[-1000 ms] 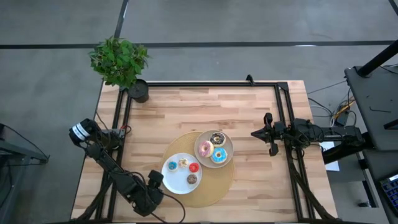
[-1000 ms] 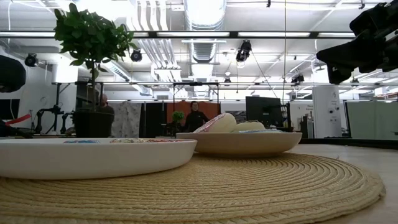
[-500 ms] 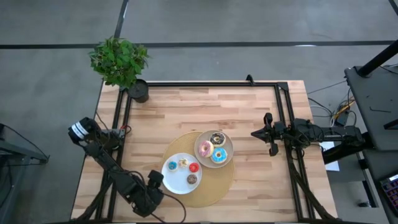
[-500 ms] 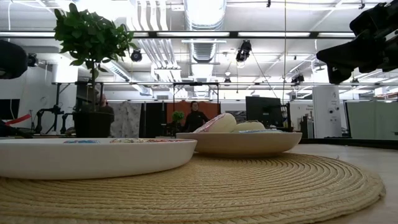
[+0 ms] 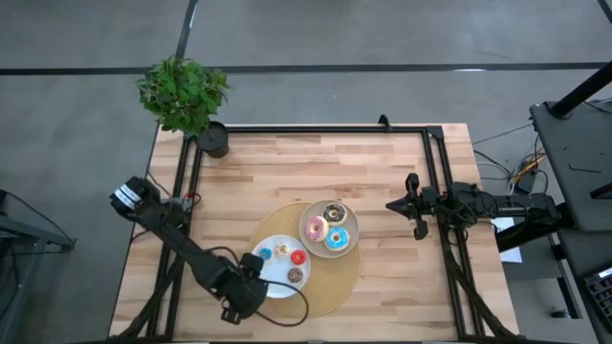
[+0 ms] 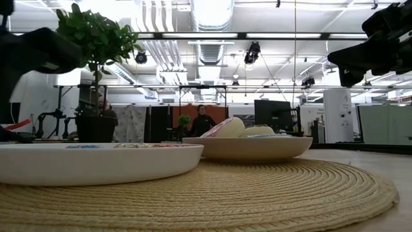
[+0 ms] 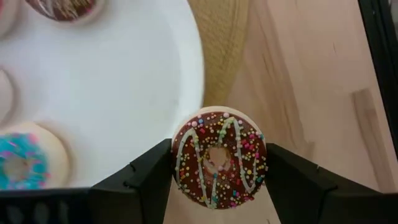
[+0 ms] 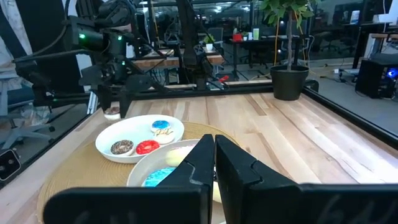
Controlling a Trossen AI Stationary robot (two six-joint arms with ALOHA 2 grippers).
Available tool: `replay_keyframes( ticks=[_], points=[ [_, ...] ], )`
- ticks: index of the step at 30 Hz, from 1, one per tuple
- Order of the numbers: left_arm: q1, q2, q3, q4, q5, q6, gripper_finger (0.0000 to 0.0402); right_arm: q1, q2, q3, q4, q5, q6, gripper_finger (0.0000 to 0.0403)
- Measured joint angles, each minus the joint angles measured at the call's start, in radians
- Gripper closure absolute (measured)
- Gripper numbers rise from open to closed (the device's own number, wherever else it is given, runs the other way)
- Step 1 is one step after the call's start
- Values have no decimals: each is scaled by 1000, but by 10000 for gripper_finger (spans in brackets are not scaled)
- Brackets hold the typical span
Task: Pick & Place donuts
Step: Put the small brown donut on the white plate
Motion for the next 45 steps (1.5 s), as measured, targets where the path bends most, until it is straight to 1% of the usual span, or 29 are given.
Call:
replay_keyframes(
  ticks=[8,16,20,24,33,45],
  points=[
    [83,0,32,-7,0,64,193,0,0,0,0,0,3,394],
    [180,0,40,-7,-1,127,193,0,0,0,0,0,4,394],
    [210,0,40,-1,-3,145,193,0,0,0,0,0,-1,394],
    [221,0,26,45,-2,148,193,0,0,0,0,0,4,394],
    [223,1,-26,68,-2,147,193,0,0,0,0,0,3,394],
    [227,15,-82,171,-1,126,193,0,0,0,0,0,3,394]
  ],
)
